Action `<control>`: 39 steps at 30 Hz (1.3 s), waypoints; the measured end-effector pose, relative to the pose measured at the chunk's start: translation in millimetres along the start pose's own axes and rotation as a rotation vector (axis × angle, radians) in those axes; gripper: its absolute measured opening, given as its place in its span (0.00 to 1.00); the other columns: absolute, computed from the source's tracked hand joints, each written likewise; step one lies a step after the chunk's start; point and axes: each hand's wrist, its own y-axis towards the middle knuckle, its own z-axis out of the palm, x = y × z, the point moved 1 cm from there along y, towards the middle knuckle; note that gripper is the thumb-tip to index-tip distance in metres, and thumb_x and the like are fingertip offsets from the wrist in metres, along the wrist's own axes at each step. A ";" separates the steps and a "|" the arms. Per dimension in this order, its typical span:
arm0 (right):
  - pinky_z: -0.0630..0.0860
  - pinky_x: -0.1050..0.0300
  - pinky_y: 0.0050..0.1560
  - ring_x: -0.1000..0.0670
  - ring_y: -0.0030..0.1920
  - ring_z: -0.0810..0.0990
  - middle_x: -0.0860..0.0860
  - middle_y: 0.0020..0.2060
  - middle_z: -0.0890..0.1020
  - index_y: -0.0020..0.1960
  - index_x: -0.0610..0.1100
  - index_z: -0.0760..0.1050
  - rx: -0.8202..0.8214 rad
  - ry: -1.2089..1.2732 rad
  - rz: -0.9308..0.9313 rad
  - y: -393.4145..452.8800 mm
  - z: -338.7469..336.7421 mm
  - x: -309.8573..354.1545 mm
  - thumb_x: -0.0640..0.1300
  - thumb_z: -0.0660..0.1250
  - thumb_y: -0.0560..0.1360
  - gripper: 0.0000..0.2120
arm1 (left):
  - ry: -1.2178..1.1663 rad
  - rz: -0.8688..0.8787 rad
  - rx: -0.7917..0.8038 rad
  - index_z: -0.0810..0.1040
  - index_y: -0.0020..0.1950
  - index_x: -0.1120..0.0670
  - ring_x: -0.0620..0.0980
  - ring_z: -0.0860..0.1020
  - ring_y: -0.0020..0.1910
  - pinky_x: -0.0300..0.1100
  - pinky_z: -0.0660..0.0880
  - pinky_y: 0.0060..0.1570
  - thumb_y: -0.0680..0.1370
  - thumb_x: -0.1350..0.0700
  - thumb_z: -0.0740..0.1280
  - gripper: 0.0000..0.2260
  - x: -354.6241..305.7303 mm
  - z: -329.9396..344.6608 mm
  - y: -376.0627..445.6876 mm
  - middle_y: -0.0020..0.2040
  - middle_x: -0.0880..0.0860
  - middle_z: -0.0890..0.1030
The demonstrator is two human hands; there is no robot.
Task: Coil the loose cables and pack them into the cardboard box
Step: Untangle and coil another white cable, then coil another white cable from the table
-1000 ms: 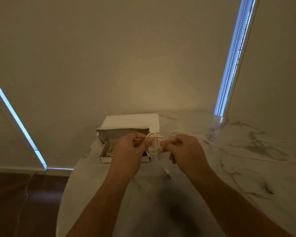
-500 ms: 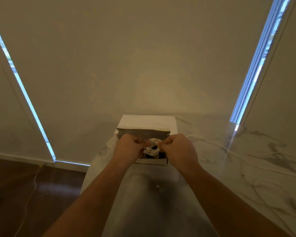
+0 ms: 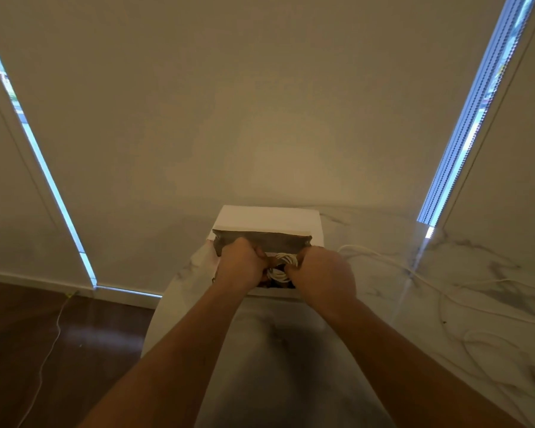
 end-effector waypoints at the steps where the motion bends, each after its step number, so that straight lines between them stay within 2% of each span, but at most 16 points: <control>1: 0.79 0.55 0.42 0.49 0.37 0.80 0.50 0.38 0.82 0.47 0.47 0.82 0.001 -0.007 -0.004 0.0 1.5 -0.9 0.57 0.65 0.75 0.15 | 0.012 0.002 0.019 0.82 0.36 0.58 0.55 0.85 0.37 0.53 0.83 0.41 0.71 0.52 0.77 0.10 0.1 1.2 0.2 0.37 0.57 0.85; 4: 0.79 0.54 0.44 0.50 0.38 0.80 0.50 0.39 0.81 0.48 0.47 0.81 -0.006 -0.011 -0.013 -0.4 6.4 -4.4 0.54 0.66 0.75 0.12 | 0.103 0.026 0.053 0.83 0.38 0.59 0.56 0.84 0.39 0.53 0.83 0.45 0.70 0.51 0.77 0.12 -1.3 3.2 0.2 0.37 0.58 0.85; 8: 0.79 0.56 0.42 0.51 0.37 0.79 0.52 0.38 0.81 0.47 0.48 0.82 0.021 0.050 -0.021 -2.0 5.9 -9.7 0.54 0.66 0.75 0.11 | 0.220 0.032 0.033 0.83 0.42 0.60 0.57 0.83 0.41 0.52 0.83 0.44 0.70 0.50 0.77 0.13 -5.8 5.3 1.4 0.40 0.59 0.84; 12: 0.74 0.60 0.38 0.55 0.36 0.79 0.54 0.37 0.82 0.48 0.51 0.82 0.050 0.285 0.012 -10.7 -15.1 -16.5 0.53 0.63 0.77 0.10 | 0.354 0.108 -0.038 0.82 0.45 0.57 0.56 0.82 0.40 0.50 0.82 0.45 0.74 0.45 0.71 0.15 -12.6 -0.1 -10.5 0.40 0.57 0.83; 15: 0.71 0.64 0.34 0.56 0.32 0.78 0.54 0.34 0.82 0.46 0.51 0.82 0.080 0.535 0.087 -17.3 -35.7 -31.8 0.51 0.63 0.79 0.10 | 0.380 0.177 -0.033 0.81 0.44 0.54 0.53 0.81 0.38 0.49 0.80 0.43 0.77 0.43 0.66 0.14 -18.3 -9.1 -22.8 0.38 0.52 0.82; 18: 0.73 0.63 0.37 0.54 0.37 0.80 0.52 0.36 0.83 0.44 0.48 0.82 0.110 0.668 0.163 -23.4 -49.8 -56.9 0.51 0.63 0.79 0.12 | 0.363 0.280 -0.025 0.80 0.41 0.51 0.49 0.80 0.35 0.46 0.78 0.39 0.78 0.43 0.64 0.14 -30.9 -15.3 -40.7 0.34 0.49 0.80; 21: 0.77 0.57 0.43 0.51 0.40 0.81 0.51 0.35 0.83 0.41 0.46 0.82 0.088 0.645 0.181 -34.2 -50.2 -80.4 0.50 0.66 0.77 0.11 | 0.298 0.386 -0.049 0.81 0.44 0.50 0.47 0.79 0.37 0.47 0.78 0.42 0.79 0.41 0.64 0.14 -43.9 -15.8 -60.8 0.36 0.47 0.81; 24: 0.71 0.63 0.39 0.56 0.38 0.79 0.54 0.35 0.82 0.43 0.48 0.82 0.186 0.541 0.184 -49.9 -44.5 -93.2 0.52 0.69 0.76 0.08 | 0.222 0.476 -0.057 0.82 0.44 0.48 0.44 0.79 0.38 0.47 0.78 0.43 0.79 0.41 0.63 0.14 -57.7 -12.5 -81.0 0.37 0.46 0.82; 28: 0.68 0.68 0.37 0.59 0.41 0.79 0.57 0.42 0.82 0.49 0.51 0.82 0.373 0.467 0.199 -64.6 -38.2 -94.5 0.55 0.71 0.74 0.09 | 0.176 0.510 -0.055 0.79 0.41 0.45 0.40 0.77 0.37 0.32 0.70 0.34 0.80 0.41 0.62 0.13 -71.6 -6.0 -106.7 0.36 0.45 0.81; 30: 0.69 0.67 0.36 0.58 0.41 0.78 0.55 0.43 0.82 0.50 0.51 0.82 0.410 0.436 0.219 -68.0 -35.7 -91.0 0.55 0.72 0.73 0.10 | 0.165 0.517 -0.027 0.80 0.41 0.47 0.42 0.77 0.37 0.37 0.73 0.36 0.80 0.41 0.61 0.15 -72.9 0.5 -114.8 0.36 0.46 0.81; 32: 0.71 0.66 0.38 0.58 0.40 0.77 0.55 0.43 0.80 0.51 0.51 0.81 0.416 0.378 0.211 -70.6 -33.2 -87.1 0.56 0.72 0.72 0.12 | 0.125 0.521 -0.002 0.81 0.42 0.49 0.43 0.77 0.37 0.43 0.75 0.38 0.79 0.40 0.60 0.17 -72.7 7.2 -119.8 0.35 0.47 0.81; 36: 0.75 0.63 0.45 0.57 0.43 0.78 0.56 0.44 0.80 0.48 0.54 0.80 0.374 0.319 0.183 -74.6 -30.5 -87.8 0.54 0.71 0.73 0.06 | 0.071 0.515 0.039 0.81 0.41 0.46 0.36 0.77 0.38 0.34 0.70 0.36 0.80 0.41 0.62 0.14 -72.9 21.2 -130.2 0.34 0.42 0.80; 39: 0.74 0.65 0.42 0.57 0.41 0.78 0.55 0.43 0.81 0.46 0.54 0.79 0.297 0.379 0.214 -76.9 -36.8 -95.7 0.53 0.71 0.73 0.05 | 0.078 0.526 0.050 0.82 0.43 0.48 0.39 0.77 0.38 0.39 0.75 0.41 0.80 0.42 0.62 0.14 -73.5 30.0 -136.7 0.37 0.44 0.81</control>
